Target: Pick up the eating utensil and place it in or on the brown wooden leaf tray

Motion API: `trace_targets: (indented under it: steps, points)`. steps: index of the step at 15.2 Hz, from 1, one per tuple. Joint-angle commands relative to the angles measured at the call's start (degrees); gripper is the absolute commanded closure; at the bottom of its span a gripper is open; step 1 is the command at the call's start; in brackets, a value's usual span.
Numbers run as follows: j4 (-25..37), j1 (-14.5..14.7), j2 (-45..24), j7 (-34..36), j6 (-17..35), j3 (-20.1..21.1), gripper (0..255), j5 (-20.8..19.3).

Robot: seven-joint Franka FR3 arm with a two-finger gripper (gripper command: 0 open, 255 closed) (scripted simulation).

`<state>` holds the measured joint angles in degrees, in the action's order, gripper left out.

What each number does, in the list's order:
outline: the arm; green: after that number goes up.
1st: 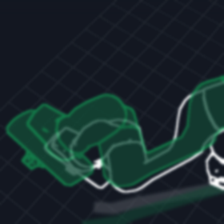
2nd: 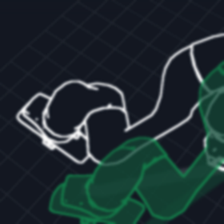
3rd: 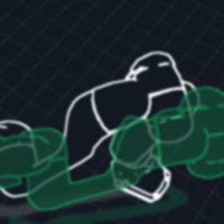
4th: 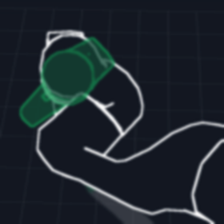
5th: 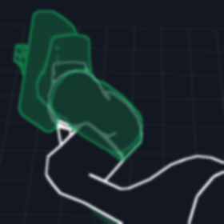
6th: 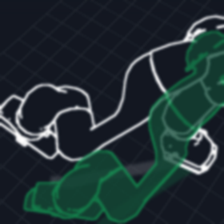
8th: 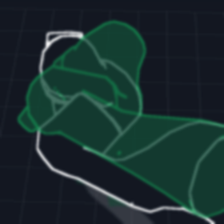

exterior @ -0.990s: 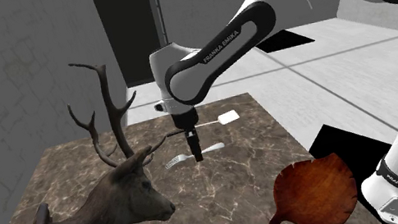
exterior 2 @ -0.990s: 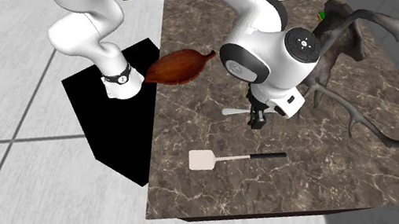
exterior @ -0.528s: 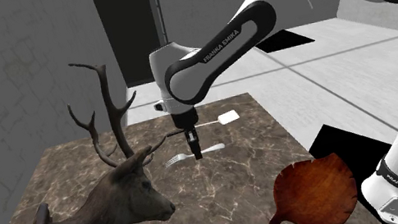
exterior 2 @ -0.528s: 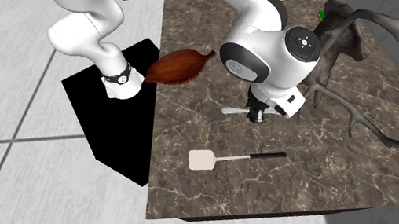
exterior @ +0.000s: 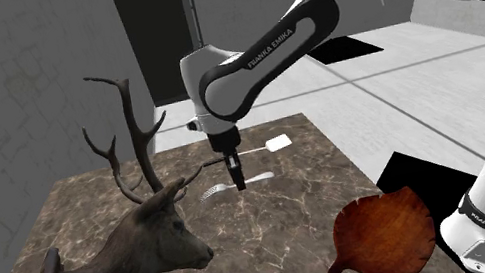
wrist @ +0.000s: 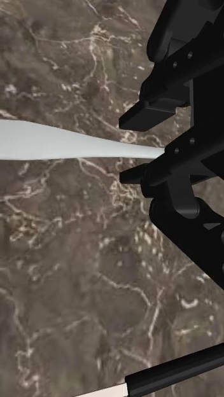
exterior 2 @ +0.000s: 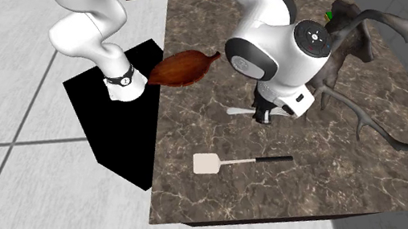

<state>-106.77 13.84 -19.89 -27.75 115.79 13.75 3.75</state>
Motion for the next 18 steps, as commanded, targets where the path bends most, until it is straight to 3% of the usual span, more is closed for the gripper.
trace_targets:
  steps: [1,16,18]
  points:
    - [0.5,-0.1,0.8,0.1,-1.4,0.1,255,0.2]
    - [6.0,-0.4,5.1,0.5,-11.0,0.4,255,0.9]
    - [-0.3,-0.6,9.6,0.3,-9.1,0.7,255,2.0]
